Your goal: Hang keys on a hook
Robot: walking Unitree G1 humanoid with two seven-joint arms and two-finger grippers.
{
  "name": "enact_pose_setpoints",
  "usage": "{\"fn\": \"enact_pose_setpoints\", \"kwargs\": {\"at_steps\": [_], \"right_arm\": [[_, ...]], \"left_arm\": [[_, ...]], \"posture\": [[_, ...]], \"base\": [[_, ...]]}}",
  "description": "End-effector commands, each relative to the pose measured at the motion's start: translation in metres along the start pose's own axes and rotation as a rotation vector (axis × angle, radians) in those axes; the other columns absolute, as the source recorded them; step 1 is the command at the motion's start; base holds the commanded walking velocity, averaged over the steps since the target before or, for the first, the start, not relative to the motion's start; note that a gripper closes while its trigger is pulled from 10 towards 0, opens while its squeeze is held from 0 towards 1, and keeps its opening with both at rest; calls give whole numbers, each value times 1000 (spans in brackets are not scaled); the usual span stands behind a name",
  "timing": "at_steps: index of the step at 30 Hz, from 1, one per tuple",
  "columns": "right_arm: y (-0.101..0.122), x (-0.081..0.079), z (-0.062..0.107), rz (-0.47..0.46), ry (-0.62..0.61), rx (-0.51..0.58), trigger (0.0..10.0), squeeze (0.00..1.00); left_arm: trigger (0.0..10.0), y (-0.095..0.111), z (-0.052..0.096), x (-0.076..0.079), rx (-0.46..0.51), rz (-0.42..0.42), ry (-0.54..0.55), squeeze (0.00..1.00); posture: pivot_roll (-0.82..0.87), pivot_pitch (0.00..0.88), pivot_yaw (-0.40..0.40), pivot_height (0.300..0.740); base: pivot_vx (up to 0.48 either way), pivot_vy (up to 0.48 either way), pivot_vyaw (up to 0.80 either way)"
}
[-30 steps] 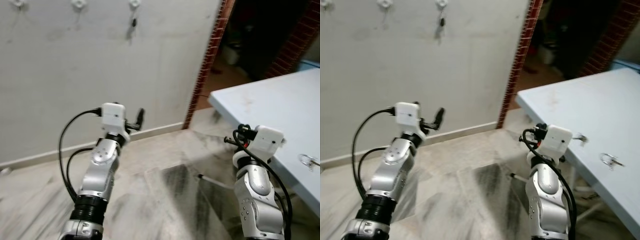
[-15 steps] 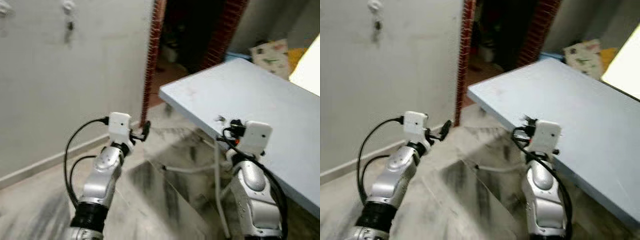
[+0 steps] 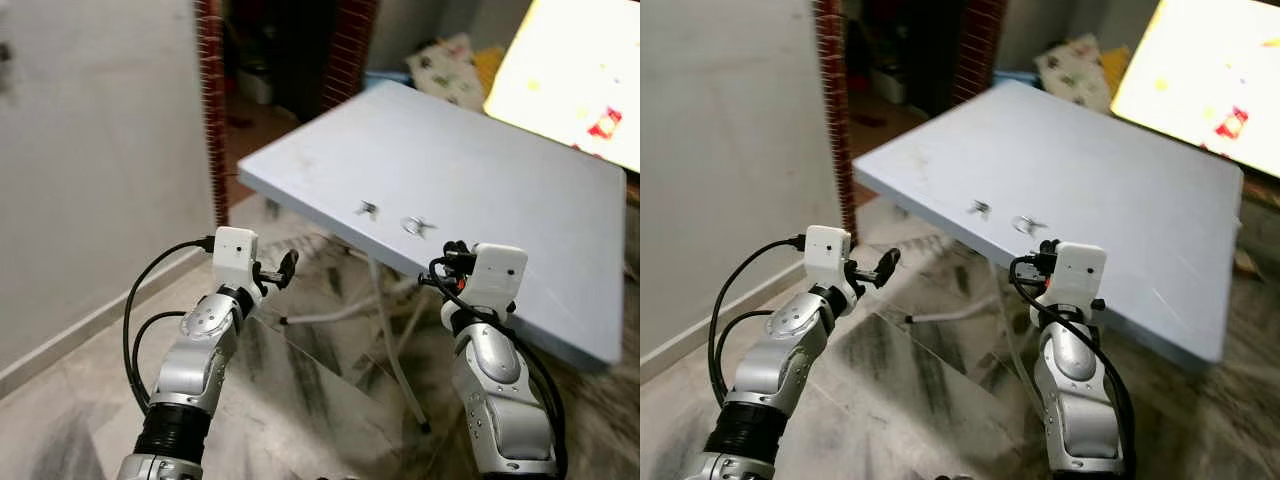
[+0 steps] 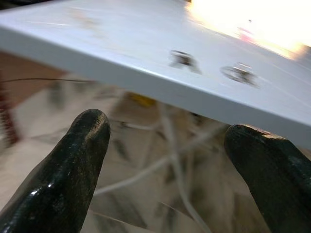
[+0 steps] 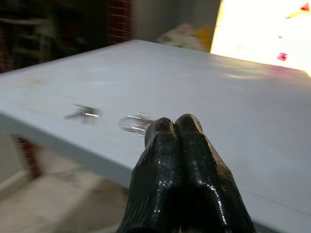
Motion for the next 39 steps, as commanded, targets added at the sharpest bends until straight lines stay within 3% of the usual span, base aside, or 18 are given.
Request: {"fn": "enact_pose_setpoints", "kwargs": {"at_steps": [1, 10, 13, 19, 24, 27, 32, 39], "right_arm": [[3, -4, 0, -15, 0, 16, 10000, 0], [-8, -12, 0, -88, -69, 24, 10000, 0], [-9, -13, -2, -102, -82, 26, 10000, 0], [-6, -17, -5, -105, -64, 33, 10000, 0], [1, -17, -5, -22, 14, 42, 10000, 0], [7, -5, -6, 3, 27, 46, 10000, 0], [8, 6, -8, 18, -5, 37, 10000, 0], [9, -8, -4, 21, 32, 35, 10000, 0]], "left_arm": [[10000, 8, 2, -2, 8, -27, -16, 0], [10000, 15, -2, -3, -62, -139, -115, 0], [10000, 17, -2, -4, -69, -158, -135, 0], [10000, 18, -6, -5, -52, -162, -129, 0], [10000, 17, -8, -12, -17, -60, -7, 0], [10000, 13, -2, -16, 10, -24, 28, 0], [10000, 6, 1, -18, 6, 1, 52, 0], [10000, 13, -3, -21, 20, 5, 55, 0]], "posture": [[44, 0, -65, 740], [95, 0, 91, 740], [95, 0, 99, 740], [57, 0, 35, 740], [37, 0, -48, 740], [20, 0, -79, 740], [8, 0, -103, 740], [4, 0, -88, 740]], "base": [[0, 0, -781], [0, 0, -781], [0, 0, -781], [0, 0, -779], [0, 0, 0], [0, 0, 0], [0, 0, 0], [0, 453, 0]]}}
Point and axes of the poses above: a point about 5 cm out from each wrist's last joint towards the gripper, its own z axis pointing back from the gripper into the wrist, its own y axis along the axis of the wrist's last joint, x = y × z, the point moved 2 cm from there along -z, pointing out of the wrist towards the gripper, and after that the axes turned 3 degrees about z, right-handed, at the moved point
